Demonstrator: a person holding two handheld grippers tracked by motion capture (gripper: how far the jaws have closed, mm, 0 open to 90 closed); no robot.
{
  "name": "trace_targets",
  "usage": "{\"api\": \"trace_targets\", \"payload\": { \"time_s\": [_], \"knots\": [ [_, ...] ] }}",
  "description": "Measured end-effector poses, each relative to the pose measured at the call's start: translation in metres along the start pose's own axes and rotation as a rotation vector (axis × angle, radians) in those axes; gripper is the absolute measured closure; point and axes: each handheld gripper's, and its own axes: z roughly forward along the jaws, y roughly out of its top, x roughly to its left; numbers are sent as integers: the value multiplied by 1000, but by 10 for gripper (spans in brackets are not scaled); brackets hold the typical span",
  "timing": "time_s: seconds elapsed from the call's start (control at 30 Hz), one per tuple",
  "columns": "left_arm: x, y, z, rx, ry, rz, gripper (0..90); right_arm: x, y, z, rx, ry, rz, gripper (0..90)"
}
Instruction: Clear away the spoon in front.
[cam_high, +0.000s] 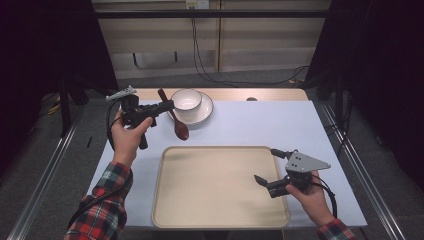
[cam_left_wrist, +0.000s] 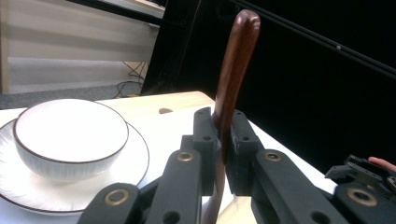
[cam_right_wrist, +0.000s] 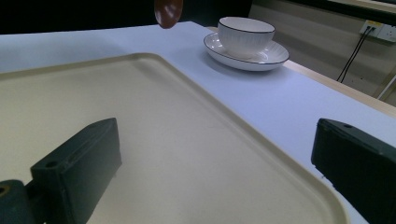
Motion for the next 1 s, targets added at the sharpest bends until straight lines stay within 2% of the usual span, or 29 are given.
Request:
{"api": "trace_targets", "payload": {
  "time_s": [0.5, 0.63, 0.7, 1.0],
  "knots": [
    [-7, -13, -7, 28, -18, -6, 842, 2, 0, 2, 3, 5, 6, 12],
    [-9, -15, -8, 22, -26, -12, 841, 2, 0, 2, 4, 5, 5, 12],
    [-9, -16, -9, 34, -25, 2, 842, 2, 0, 2, 3, 2, 10, 12],
    [-16, -23, -11, 46, -51, -2, 842, 2, 0, 2, 5, 1, 4, 12]
  ]
}}
